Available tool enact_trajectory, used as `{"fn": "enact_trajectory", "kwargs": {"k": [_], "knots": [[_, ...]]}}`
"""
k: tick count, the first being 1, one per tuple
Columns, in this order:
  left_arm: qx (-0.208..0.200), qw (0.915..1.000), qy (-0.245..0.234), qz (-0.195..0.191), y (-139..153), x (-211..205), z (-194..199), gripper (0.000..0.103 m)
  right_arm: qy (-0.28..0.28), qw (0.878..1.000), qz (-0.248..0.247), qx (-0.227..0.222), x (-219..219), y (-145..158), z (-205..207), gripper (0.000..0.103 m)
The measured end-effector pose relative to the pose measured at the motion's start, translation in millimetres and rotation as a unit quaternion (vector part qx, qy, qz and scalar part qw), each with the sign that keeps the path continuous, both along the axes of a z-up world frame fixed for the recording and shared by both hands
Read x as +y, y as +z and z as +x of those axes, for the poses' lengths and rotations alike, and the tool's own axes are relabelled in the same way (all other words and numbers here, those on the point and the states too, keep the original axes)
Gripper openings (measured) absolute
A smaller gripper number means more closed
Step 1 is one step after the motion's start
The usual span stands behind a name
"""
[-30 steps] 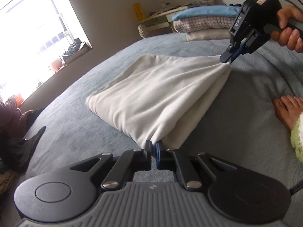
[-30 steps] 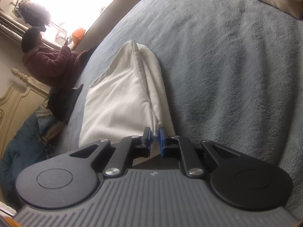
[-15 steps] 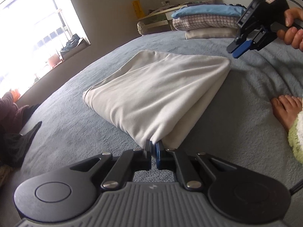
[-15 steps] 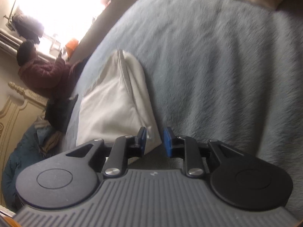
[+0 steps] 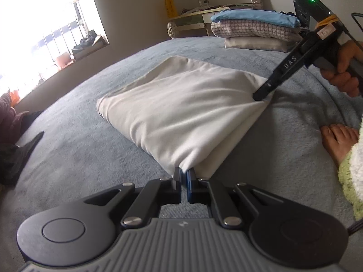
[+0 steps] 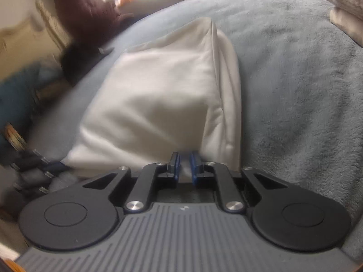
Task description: Fold clothes
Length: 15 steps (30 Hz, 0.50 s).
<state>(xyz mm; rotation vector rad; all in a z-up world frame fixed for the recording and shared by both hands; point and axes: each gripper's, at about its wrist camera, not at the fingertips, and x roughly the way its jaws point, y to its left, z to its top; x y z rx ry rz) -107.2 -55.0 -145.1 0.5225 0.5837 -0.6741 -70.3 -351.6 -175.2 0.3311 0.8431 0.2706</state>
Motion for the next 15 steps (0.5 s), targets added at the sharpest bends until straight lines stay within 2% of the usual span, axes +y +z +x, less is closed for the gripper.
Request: {"fn": "enact_trajectory", "kwargs": {"k": [4, 6, 7, 9, 10, 11, 14, 15], "knots": [[0.075, 0.9971, -0.003, -0.013, 0, 15, 4, 0.005, 0.013, 0.999, -0.030, -0.008, 5, 20, -3, 0.009], [0.092, 0.9955, 0.003, -0.024, 3, 25, 4, 0.007, 0.022, 0.999, -0.042, -0.021, 6, 30, -9, 0.010], [0.093, 0.9952, 0.006, -0.031, 5, 30, 4, 0.012, 0.027, 0.998, -0.044, -0.028, 6, 35, -11, 0.010], [0.090, 0.9949, 0.012, -0.043, 9, 35, 4, 0.030, 0.040, 0.998, -0.041, -0.041, 9, 44, -14, 0.011], [0.087, 0.9949, 0.015, -0.049, 10, 35, 5, 0.043, 0.047, 0.997, -0.041, -0.046, 12, 47, -11, 0.011], [0.083, 0.9950, 0.017, -0.053, 10, 32, 6, 0.048, 0.052, 0.997, -0.041, -0.049, 15, 49, -7, 0.011], [0.082, 0.9950, 0.007, -0.057, 6, 20, 13, 0.046, 0.062, 0.996, -0.043, -0.055, 27, 53, 3, 0.011], [0.084, 0.9947, 0.005, -0.059, 4, 16, 16, 0.041, 0.064, 0.995, -0.043, -0.056, 31, 54, 7, 0.011]]}}
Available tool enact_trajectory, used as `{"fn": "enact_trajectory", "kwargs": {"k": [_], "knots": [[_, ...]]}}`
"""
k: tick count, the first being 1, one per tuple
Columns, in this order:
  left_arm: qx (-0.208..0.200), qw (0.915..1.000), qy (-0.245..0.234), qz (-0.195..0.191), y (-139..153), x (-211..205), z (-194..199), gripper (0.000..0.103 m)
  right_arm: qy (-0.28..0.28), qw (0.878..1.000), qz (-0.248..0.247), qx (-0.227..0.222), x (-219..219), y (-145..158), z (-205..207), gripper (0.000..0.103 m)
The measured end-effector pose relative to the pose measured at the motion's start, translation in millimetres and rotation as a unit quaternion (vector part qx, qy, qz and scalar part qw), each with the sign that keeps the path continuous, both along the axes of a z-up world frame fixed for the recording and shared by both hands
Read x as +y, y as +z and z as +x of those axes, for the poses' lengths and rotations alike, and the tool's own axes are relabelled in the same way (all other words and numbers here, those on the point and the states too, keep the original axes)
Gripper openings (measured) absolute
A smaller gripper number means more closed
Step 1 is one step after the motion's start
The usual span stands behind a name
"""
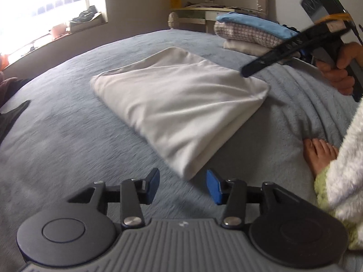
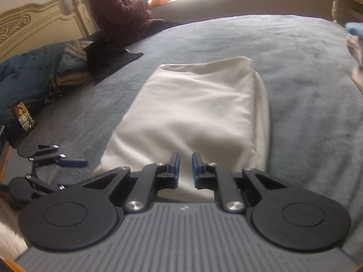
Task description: Fold clothes
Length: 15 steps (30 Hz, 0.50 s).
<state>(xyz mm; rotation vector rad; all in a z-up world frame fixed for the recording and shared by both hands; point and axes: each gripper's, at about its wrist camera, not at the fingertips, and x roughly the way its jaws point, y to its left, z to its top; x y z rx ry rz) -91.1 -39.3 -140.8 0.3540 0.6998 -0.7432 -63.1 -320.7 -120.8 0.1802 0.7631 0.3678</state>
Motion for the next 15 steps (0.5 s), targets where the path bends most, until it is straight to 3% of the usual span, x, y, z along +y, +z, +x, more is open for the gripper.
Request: {"fn": "enact_trajectory", "kwargs": {"k": [2, 5, 9, 12, 15], "knots": [[0.011, 0.9999, 0.009, 0.005, -6, -8, 8, 0.006, 0.006, 1.000, -0.001, -0.003, 9, 3, 7, 0.011], [0.020, 0.9997, 0.016, 0.004, -3, -8, 10, 0.004, 0.033, 0.999, -0.011, -0.014, 23, 12, 14, 0.011], [0.026, 0.9994, 0.023, -0.009, 0, -5, 9, 0.004, 0.157, 0.985, -0.058, -0.037, 68, 24, 30, 0.011], [0.021, 0.9996, 0.020, -0.007, -1, -6, 7, 0.004, 0.293, 0.942, -0.151, -0.065, 125, 23, 39, 0.011], [0.004, 0.9999, 0.011, 0.003, -4, -8, 3, 0.004, 0.413, 0.877, -0.232, -0.078, 177, 14, 52, 0.010]]}}
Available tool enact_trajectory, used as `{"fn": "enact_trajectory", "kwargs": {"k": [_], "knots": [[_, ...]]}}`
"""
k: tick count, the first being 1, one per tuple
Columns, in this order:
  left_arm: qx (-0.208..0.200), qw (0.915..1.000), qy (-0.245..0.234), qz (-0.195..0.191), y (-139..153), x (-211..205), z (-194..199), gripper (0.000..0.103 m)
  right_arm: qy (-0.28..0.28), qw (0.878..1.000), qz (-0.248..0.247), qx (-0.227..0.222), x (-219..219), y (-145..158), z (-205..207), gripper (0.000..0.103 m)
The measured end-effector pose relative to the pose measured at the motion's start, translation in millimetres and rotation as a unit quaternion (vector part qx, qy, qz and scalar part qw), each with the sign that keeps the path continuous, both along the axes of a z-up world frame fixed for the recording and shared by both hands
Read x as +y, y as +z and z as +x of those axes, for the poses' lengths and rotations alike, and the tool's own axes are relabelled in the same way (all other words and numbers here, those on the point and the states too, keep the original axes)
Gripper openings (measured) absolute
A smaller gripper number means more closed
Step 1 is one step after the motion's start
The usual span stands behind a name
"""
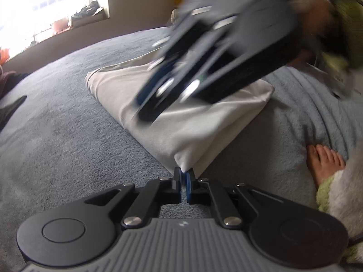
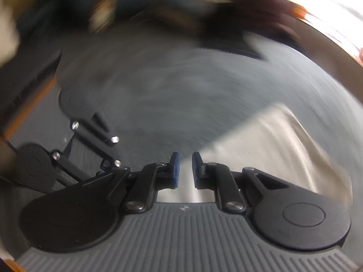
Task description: Fold clothes
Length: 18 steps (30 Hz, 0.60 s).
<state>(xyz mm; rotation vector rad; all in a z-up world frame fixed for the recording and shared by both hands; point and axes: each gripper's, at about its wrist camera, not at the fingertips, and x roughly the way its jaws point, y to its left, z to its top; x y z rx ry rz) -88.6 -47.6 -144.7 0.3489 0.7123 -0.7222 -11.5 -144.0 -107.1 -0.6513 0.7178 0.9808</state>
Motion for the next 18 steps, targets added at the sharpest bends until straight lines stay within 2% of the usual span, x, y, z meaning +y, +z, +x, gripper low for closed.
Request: {"fn": "enact_trajectory", "kwargs": {"k": [3, 6, 12, 15, 18], "knots": [[-0.008, 1.0000, -0.006, 0.000, 0, 1, -2, 0.004, 0.095, 0.992, -0.080, 0.013, 33, -17, 22, 0.009], [-0.013, 0.9998, -0.012, -0.004, -1, 3, -3, 0.004, 0.131, 0.979, -0.155, -0.017, 45, -29, 56, 0.009], [-0.011, 0.9995, -0.024, -0.017, -3, 7, -1, 0.004, 0.049, 0.984, -0.169, -0.026, 36, -25, 166, 0.003], [-0.008, 0.9993, -0.027, -0.025, -4, 10, 0, 0.004, -0.004, 0.984, -0.173, -0.048, 32, -30, 207, 0.004], [-0.007, 0.9991, -0.030, -0.030, -5, 12, 0, 0.004, -0.069, 0.974, -0.196, -0.085, 25, -37, 237, 0.005]]}}
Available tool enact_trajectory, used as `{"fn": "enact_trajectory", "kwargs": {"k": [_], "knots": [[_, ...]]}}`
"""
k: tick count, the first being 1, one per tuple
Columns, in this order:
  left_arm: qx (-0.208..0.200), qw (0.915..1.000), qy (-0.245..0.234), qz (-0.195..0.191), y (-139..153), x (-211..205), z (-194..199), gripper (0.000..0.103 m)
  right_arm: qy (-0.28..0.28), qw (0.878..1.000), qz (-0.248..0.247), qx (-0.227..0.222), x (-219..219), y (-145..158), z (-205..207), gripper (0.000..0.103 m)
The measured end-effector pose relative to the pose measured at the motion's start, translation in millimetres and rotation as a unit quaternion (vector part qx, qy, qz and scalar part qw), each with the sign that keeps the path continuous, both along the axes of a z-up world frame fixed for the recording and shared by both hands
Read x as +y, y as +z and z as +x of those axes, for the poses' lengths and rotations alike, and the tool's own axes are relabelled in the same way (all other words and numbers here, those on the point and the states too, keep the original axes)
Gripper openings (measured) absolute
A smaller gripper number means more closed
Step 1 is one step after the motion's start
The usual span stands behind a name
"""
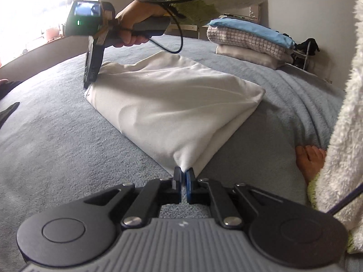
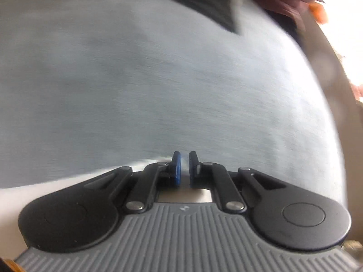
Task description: Fold clothes
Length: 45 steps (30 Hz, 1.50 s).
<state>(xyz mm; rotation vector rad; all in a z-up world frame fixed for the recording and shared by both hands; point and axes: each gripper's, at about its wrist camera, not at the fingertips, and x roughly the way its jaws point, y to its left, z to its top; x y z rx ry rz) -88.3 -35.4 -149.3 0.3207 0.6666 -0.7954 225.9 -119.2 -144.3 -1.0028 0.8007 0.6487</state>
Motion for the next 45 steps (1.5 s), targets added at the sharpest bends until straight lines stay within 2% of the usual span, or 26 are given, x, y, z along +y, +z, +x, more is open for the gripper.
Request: {"fn": "enact_trajectory", "kwargs": {"k": [2, 5, 8, 10, 13, 18, 19, 22, 25, 28, 33, 35, 36, 38, 40, 43, 45], "knots": [[0.002, 1.0000, -0.001, -0.004, 1, 2, 1, 0.004, -0.045, 0.999, 0.005, -0.021, -13, 2, 13, 0.005], [0.013, 0.9997, -0.002, -0.018, 0, 7, 2, 0.005, -0.088, 0.993, 0.071, -0.033, -36, 28, 9, 0.005], [0.034, 0.9989, -0.014, -0.028, -1, 11, 2, 0.004, -0.096, 0.982, 0.160, -0.019, -64, 66, -28, 0.005], [0.049, 0.9979, -0.034, -0.027, -2, 11, -2, 0.004, -0.104, 0.971, 0.215, 0.002, -86, 88, -56, 0.005], [0.063, 0.9963, -0.053, -0.023, -2, 13, -6, 0.007, -0.124, 0.953, 0.275, 0.037, -113, 100, -114, 0.005], [0.068, 0.9972, -0.010, -0.029, 7, 26, 2, 0.013, -0.162, 0.926, 0.330, 0.091, -144, 79, -199, 0.006], [0.072, 0.9968, 0.003, -0.035, 10, 28, 6, 0.013, -0.158, 0.923, 0.334, 0.105, -147, 74, -214, 0.006], [0.077, 0.9949, 0.034, -0.054, 20, 31, 18, 0.017, -0.143, 0.924, 0.332, 0.124, -141, 55, -240, 0.006], [0.070, 0.9946, 0.048, -0.059, 28, 28, 25, 0.019, -0.158, 0.917, 0.338, 0.141, -136, 35, -251, 0.006], [0.064, 0.9958, 0.051, -0.040, 33, 25, 22, 0.019, -0.186, 0.908, 0.331, 0.180, -137, 12, -263, 0.008], [0.044, 0.9984, 0.035, -0.006, 41, 19, 11, 0.024, -0.165, 0.909, 0.335, 0.186, -140, 19, -295, 0.008], [0.028, 0.9993, 0.018, 0.014, 41, 10, 6, 0.026, -0.158, 0.904, 0.364, 0.160, -141, 33, -294, 0.008], [0.015, 0.9995, 0.006, 0.025, 40, 4, 4, 0.028, -0.145, 0.910, 0.362, 0.141, -137, 40, -292, 0.008], [-0.025, 0.9982, -0.020, 0.051, 39, -10, -5, 0.046, -0.119, 0.928, 0.337, 0.104, -126, 47, -293, 0.008], [-0.079, 0.9922, -0.046, 0.084, 35, -27, -16, 0.053, -0.118, 0.931, 0.331, 0.093, -123, 49, -292, 0.008], [-0.166, 0.9726, -0.079, 0.142, 22, -53, -32, 0.053, -0.158, 0.919, 0.350, 0.084, -137, 47, -290, 0.008], [-0.197, 0.9606, -0.099, 0.169, 10, -66, -37, 0.044, -0.201, 0.902, 0.374, 0.084, -157, 43, -290, 0.008]]}}
